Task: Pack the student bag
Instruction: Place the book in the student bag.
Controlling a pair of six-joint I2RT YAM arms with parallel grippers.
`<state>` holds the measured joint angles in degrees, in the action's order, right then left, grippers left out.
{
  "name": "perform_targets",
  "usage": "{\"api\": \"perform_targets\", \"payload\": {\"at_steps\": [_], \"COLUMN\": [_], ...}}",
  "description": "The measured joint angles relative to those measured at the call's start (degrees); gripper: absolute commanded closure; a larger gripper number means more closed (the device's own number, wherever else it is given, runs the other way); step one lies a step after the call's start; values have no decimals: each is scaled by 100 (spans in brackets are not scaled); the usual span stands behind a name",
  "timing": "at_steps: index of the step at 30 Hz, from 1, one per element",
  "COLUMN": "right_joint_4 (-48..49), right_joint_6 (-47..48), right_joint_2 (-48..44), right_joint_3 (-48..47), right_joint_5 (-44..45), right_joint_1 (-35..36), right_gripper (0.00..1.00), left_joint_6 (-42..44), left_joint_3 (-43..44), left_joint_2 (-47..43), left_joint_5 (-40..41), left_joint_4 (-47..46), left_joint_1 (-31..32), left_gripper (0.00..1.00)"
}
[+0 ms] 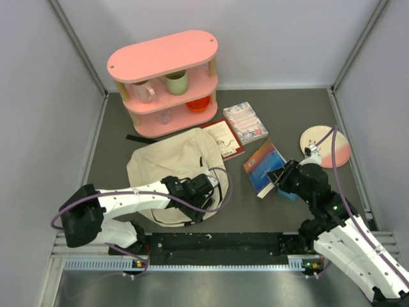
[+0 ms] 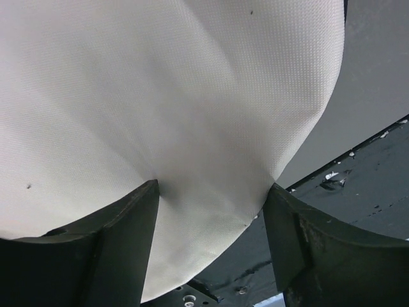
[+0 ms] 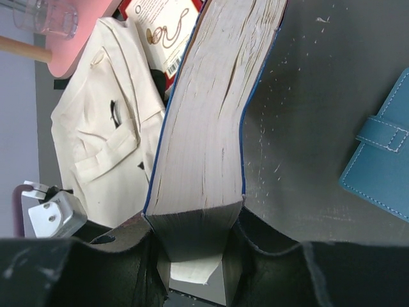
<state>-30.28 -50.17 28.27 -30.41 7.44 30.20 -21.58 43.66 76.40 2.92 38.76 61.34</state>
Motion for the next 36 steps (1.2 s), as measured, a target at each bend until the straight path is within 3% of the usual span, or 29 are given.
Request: {"api": "perform_targets", "payload": {"at_steps": [3, 5, 7, 8, 11, 14, 15, 20, 23, 31, 36], "right_joint_4": [2, 2, 2, 2, 2, 2, 2, 2, 2, -4, -118], "right_joint_6": [-13, -33, -46, -55, -63, -92, -96, -103, -103, -101, -76], "right_joint_2": [0, 0, 0, 0, 0, 0, 0, 0, 0, -13, -87], "right_joint_3": [0, 0, 0, 0, 0, 0, 0, 0, 0, 0, -2], "right_joint_5": [-4, -4, -4, -4, -9, -33, -46, -133, -149, -166, -173], "right_joint_1": [0, 0, 0, 0, 0, 0, 0, 0, 0, 0, 0], "right_gripper": [100, 100, 100, 100, 100, 100, 100, 100, 100, 100, 100], "left_joint_6": [-74, -92, -114, -105, -98, -98, -101, -96, -87, -76, -157], "left_joint_3": [72, 107, 131, 144, 181, 243, 245, 306, 396, 1154, 1368], "left_joint_2": [-2, -17, -90, -157, -315, -343, -343, -345, -356, -352, -243], "left_joint_5": [166, 225, 278, 302, 339, 393, 400, 385, 299, -398, -284], "left_joint_4": [44, 57, 70, 72, 114, 184, 188, 249, 286, 168, 72], "left_joint_1": [31, 33, 33, 33, 33, 26, 28, 26, 26, 26, 24], "left_gripper": [48, 63, 65, 75, 88, 90, 96, 95, 100, 98, 100]}}
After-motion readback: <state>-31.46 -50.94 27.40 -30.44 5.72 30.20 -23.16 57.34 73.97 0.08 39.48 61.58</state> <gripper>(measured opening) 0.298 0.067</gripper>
